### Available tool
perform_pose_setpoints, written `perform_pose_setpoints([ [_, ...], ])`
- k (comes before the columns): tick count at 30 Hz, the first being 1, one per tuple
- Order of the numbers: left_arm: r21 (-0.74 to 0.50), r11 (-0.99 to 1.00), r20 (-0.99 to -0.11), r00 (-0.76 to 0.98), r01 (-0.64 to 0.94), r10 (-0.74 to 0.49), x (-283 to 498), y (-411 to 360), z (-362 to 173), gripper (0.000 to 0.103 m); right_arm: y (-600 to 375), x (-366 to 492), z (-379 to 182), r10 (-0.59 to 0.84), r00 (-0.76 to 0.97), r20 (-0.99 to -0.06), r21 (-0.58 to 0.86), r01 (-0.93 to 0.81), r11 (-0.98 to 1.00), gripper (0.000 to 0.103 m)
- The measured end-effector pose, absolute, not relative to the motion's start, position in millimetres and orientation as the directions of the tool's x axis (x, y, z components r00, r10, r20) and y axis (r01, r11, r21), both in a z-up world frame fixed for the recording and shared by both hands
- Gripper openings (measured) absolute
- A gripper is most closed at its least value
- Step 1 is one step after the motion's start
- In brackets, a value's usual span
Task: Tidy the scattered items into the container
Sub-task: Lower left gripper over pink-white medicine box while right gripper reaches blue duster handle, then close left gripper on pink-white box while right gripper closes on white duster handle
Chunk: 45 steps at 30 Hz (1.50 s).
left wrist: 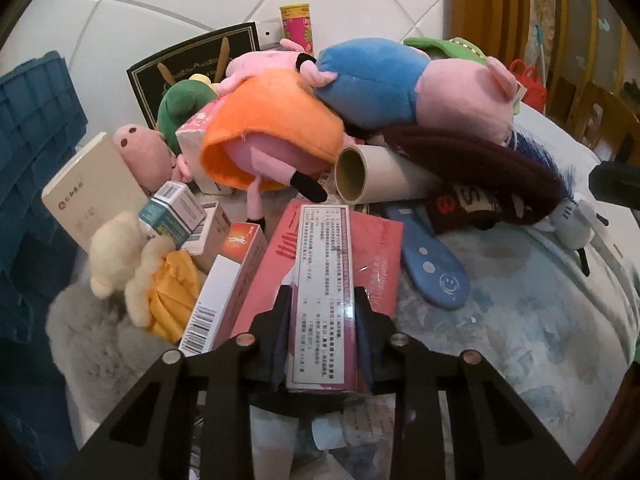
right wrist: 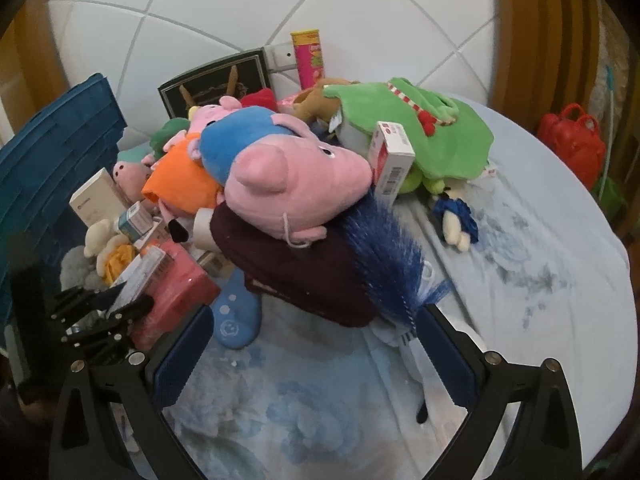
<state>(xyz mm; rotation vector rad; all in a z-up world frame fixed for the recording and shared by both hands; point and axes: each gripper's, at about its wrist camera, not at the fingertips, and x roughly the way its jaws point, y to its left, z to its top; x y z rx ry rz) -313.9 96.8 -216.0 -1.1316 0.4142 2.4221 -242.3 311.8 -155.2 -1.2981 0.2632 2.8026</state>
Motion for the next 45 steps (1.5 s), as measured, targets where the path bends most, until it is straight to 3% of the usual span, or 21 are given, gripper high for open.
perform_pose_setpoints([
  [14, 0.147, -0.861, -0.769, -0.604, -0.486, 0.210, -304, 98, -215, 0.028, 330, -233, -169, -0.033, -0.640, -0.768, 0.131, -0.106, -0.986, 0.102],
  [27, 0.133, -0.863, -0.770, -0.599, -0.487, 0.219, -305, 97, -217, 0.028, 365, -217, -191, -0.013, -0.603, -0.798, 0.062, -0.061, -0.996, 0.100],
  [36, 0.129, -0.870, -0.770, -0.601, -0.475, 0.215, -305, 97, -218, 0.028, 374, -213, -216, -0.043, -0.551, -0.834, 0.024, 0.042, -0.999, 0.083],
  [38, 0.130, -0.871, -0.770, -0.602, -0.474, 0.213, -304, 97, -218, 0.028, 378, -209, -216, -0.032, -0.550, -0.834, 0.013, 0.039, -0.999, 0.067],
  [43, 0.132, -0.873, -0.770, -0.603, -0.470, 0.208, -303, 98, -218, 0.028, 388, -209, -218, -0.021, -0.526, -0.850, -0.005, 0.048, -0.999, 0.061],
  [45, 0.133, -0.874, -0.770, -0.604, -0.468, 0.207, -302, 98, -218, 0.028, 388, -207, -225, -0.006, -0.498, -0.867, -0.026, 0.058, -0.998, 0.050],
])
